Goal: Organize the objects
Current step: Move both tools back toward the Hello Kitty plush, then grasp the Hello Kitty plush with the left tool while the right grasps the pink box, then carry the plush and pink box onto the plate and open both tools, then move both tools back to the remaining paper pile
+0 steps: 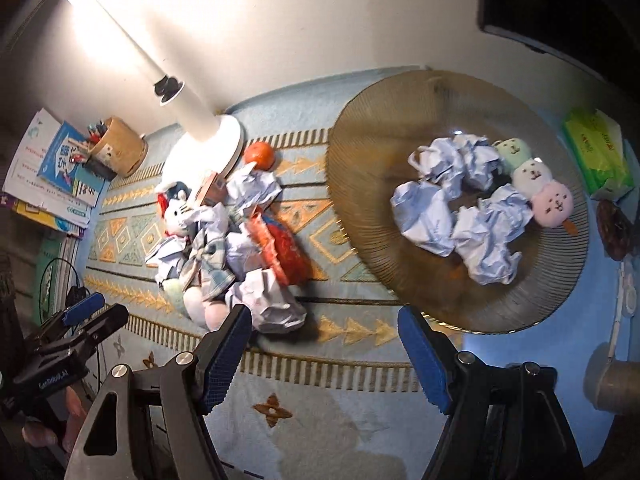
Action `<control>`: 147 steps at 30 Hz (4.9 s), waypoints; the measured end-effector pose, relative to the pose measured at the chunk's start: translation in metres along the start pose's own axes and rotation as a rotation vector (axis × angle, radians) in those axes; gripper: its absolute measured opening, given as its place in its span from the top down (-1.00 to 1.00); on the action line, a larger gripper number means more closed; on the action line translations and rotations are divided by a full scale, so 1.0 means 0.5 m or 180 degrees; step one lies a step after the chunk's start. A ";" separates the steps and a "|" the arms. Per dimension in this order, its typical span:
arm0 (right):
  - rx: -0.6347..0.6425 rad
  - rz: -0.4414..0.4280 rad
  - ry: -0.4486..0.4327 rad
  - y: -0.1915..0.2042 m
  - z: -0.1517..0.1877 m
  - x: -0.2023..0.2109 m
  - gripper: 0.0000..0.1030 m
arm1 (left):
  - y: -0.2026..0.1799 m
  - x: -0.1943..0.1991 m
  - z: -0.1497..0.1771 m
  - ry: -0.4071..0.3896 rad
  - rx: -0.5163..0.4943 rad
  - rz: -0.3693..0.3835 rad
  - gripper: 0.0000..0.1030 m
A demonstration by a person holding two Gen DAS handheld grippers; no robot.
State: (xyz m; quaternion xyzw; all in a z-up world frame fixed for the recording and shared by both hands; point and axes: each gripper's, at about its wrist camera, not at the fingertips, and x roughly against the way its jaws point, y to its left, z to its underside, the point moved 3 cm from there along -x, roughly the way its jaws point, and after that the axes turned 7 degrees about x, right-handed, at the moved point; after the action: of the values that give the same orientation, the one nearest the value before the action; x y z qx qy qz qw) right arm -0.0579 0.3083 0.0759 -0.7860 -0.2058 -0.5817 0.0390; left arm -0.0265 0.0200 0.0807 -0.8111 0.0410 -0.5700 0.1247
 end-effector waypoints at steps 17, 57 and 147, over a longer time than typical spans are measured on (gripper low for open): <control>0.0059 -0.0332 0.0025 0.123 -0.136 -0.089 -0.44 | 0.031 -0.114 -0.151 0.0193 -0.0105 0.0391 -0.64; -0.0318 -0.0549 0.0323 0.159 -0.292 -0.252 0.63 | -0.085 -0.184 -0.203 0.0220 -0.0522 0.0311 -0.11; -0.0287 -0.0404 0.0259 0.066 0.024 -0.087 -0.19 | 0.046 -0.097 -0.055 0.0382 -0.0136 0.0542 -0.71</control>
State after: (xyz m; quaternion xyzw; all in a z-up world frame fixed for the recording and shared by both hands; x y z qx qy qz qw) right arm -0.0455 0.2696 0.0376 -0.7481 -0.2271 -0.6231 -0.0250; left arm -0.0674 0.0037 0.0393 -0.7716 0.1293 -0.6039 0.1527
